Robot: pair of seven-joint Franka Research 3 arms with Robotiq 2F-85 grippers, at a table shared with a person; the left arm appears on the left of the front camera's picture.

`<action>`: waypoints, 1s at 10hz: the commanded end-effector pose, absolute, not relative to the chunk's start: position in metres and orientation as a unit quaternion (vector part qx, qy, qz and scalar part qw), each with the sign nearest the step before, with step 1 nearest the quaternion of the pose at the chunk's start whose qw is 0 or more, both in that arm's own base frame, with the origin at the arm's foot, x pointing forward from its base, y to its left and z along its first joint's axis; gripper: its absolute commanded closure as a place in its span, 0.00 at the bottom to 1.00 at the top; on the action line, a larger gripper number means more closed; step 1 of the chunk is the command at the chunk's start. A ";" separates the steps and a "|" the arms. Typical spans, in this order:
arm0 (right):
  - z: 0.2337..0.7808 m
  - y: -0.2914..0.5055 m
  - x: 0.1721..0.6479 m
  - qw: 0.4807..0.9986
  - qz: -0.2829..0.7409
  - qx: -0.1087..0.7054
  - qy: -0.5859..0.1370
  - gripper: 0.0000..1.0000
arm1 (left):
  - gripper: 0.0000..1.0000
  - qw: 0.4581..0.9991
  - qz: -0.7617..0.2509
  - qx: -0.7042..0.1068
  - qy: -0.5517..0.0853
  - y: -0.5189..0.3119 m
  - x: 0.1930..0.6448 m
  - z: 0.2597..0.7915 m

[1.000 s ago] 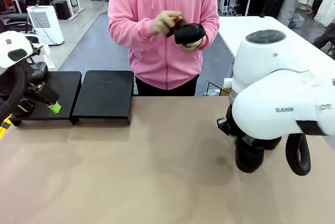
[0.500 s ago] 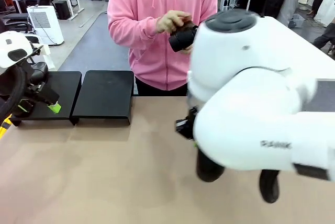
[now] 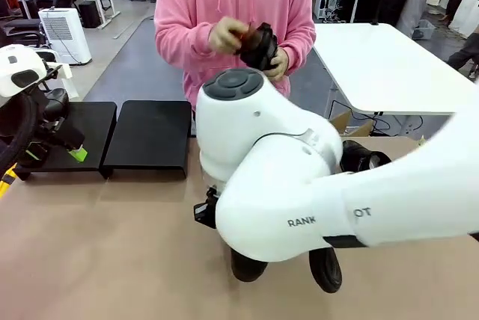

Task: Organize the shoes by placing them on the stand.
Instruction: Pick up one Shoe and place it in the middle of the table.

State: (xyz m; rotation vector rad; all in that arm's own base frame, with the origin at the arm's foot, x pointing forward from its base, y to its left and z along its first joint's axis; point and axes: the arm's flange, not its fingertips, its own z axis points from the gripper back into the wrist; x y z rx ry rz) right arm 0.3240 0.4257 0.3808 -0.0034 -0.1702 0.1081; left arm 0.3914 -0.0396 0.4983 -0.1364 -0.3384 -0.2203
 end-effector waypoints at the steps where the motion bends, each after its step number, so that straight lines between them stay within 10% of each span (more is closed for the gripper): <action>1: 0.376 0.444 0.341 0.995 0.032 0.000 -0.089 1.00 | 0.00 0.975 -0.114 -0.078 -0.173 -0.037 0.390 0.497; 4: 0.356 0.439 0.359 0.997 -0.019 0.026 -0.065 0.98 | 0.00 0.975 -0.114 -0.078 -0.173 -0.037 0.390 0.497; 10: 0.397 0.423 0.348 0.994 -0.032 0.077 -0.074 0.00 | 0.00 0.975 -0.114 -0.078 -0.173 -0.037 0.390 0.497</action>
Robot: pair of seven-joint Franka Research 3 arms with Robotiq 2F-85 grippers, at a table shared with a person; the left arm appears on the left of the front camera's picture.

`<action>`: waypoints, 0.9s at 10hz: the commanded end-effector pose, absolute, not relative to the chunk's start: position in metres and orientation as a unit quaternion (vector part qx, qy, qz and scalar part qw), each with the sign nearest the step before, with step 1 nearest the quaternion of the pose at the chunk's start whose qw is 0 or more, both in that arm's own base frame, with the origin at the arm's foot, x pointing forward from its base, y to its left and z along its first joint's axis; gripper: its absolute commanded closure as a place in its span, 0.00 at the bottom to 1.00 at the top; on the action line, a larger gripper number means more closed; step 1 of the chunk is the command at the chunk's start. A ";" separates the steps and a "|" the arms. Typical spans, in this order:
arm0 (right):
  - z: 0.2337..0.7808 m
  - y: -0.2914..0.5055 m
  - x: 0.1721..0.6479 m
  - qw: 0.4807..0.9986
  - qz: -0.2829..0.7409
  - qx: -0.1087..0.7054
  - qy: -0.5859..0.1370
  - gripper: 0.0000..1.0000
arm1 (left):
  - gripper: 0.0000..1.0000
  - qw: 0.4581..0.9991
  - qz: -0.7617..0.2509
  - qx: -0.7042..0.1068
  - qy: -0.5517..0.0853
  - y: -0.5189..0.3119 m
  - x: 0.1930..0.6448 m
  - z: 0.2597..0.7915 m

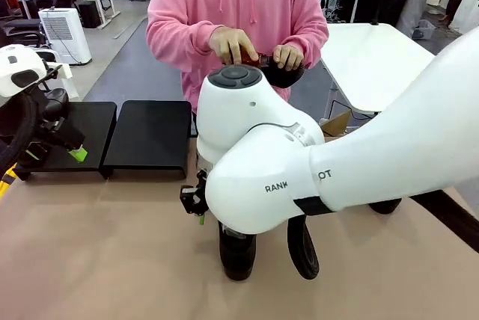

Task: Organize the shoes by placing them on the stand.
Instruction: Pick up one Shoe and place it in the middle of the table, then place the Shoe from the middle of the table onto the Shoes Stand.

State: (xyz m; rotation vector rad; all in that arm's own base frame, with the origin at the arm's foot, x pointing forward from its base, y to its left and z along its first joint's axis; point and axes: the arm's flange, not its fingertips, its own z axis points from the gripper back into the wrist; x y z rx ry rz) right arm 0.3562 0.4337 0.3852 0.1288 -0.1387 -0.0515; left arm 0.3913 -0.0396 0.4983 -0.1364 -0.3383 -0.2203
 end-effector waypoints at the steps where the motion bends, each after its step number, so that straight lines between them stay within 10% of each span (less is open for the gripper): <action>1: 0.413 0.415 0.341 0.993 -0.037 0.093 -0.068 0.00 | 0.00 0.975 -0.114 -0.078 -0.173 -0.037 0.390 0.497; 9: 0.417 0.426 0.345 0.993 -0.044 0.085 -0.071 0.00 | 0.00 0.975 -0.114 -0.078 -0.173 -0.037 0.390 0.497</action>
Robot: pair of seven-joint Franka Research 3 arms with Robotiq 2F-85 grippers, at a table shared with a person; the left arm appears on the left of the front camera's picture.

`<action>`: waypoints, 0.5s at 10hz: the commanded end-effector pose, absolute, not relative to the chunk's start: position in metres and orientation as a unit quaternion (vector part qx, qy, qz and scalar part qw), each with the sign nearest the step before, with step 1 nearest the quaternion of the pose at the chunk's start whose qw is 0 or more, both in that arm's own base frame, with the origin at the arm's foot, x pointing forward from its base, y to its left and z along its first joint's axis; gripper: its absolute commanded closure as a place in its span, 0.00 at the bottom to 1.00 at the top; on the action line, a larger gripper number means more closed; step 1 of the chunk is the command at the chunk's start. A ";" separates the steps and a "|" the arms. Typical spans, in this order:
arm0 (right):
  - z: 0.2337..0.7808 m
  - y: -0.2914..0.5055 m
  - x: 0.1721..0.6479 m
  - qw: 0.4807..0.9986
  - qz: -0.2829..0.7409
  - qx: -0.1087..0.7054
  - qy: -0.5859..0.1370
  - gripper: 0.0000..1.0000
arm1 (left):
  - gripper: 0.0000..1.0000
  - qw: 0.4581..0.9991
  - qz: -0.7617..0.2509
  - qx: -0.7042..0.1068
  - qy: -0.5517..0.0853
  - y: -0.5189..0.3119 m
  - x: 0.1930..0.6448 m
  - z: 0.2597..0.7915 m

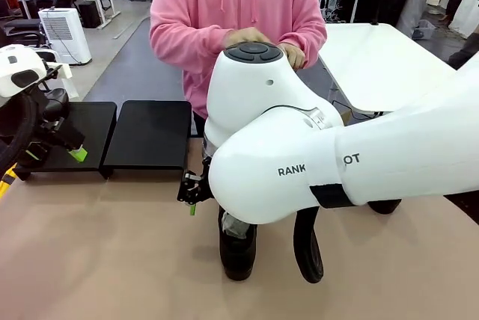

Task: Organize the shoes by placing them on the stand.
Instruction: Place the Shoe from the middle of the table onto the Shoes Stand.

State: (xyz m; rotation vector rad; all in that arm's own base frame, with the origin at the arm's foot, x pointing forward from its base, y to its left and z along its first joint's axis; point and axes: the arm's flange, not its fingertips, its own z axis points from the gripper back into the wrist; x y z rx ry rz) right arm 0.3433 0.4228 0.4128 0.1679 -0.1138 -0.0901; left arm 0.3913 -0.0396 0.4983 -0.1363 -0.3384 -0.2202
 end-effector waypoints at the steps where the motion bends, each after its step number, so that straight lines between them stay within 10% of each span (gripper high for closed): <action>1: 0.417 0.426 0.345 0.993 -0.044 0.085 -0.071 0.00 | 0.00 0.975 -0.114 -0.078 -0.173 -0.037 0.390 0.497; 5: 0.417 0.426 0.345 0.993 -0.044 0.085 -0.071 0.00 | 0.00 0.975 -0.114 -0.078 -0.173 -0.037 0.390 0.497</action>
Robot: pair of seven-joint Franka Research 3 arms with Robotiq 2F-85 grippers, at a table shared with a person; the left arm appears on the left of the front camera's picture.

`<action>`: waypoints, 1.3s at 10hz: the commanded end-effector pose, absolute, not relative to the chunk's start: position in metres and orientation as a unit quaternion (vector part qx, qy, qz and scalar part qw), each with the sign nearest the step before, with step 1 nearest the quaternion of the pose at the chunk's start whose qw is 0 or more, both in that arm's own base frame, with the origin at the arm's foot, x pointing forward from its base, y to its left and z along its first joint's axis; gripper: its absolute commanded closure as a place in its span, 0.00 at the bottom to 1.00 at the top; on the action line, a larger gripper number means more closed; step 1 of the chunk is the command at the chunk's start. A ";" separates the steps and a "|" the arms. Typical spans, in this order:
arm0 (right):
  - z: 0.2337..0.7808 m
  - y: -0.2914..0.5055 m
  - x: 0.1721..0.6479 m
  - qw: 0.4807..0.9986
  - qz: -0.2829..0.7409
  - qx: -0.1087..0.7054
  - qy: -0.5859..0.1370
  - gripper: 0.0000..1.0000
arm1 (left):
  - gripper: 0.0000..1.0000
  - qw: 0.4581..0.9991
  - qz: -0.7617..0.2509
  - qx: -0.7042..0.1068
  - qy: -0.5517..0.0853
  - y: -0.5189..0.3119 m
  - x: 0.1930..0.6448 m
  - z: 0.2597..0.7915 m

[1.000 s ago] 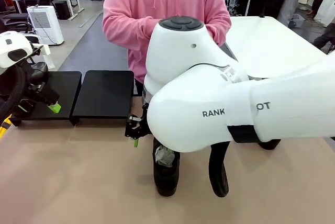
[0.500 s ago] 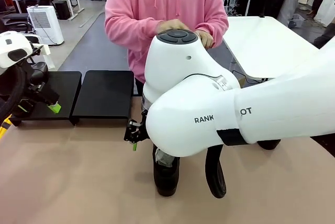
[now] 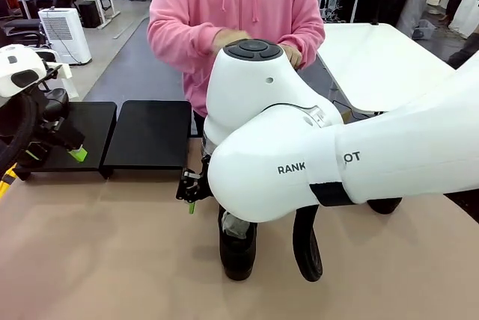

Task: Organize the shoes by placing them on the stand.
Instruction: Place the Shoe from the middle of the table onto the Shoes Stand.

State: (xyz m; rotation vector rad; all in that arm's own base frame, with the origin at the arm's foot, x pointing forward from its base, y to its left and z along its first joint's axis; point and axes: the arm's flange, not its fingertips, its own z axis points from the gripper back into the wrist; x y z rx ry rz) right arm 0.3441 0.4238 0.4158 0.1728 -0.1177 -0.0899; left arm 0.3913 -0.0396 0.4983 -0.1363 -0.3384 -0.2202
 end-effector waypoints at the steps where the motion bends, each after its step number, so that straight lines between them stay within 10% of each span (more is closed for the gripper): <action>1: 0.416 0.424 0.344 0.994 -0.045 0.086 -0.059 0.00 | 0.00 0.977 -0.109 -0.068 -0.168 -0.040 0.391 0.498; 4: 0.457 0.332 0.346 0.981 -0.145 0.058 -0.111 0.00 | 0.00 0.966 -0.222 -0.097 -0.088 -0.154 0.394 0.440; 9: 0.451 0.199 0.344 0.919 -0.376 0.002 -0.116 0.00 | 0.00 0.985 -0.133 -0.095 -0.050 -0.264 0.376 0.403; 13: 0.459 0.214 0.359 0.943 -0.309 0.011 -0.127 0.00 | 0.00 0.990 -0.087 -0.087 -0.068 -0.304 0.350 0.409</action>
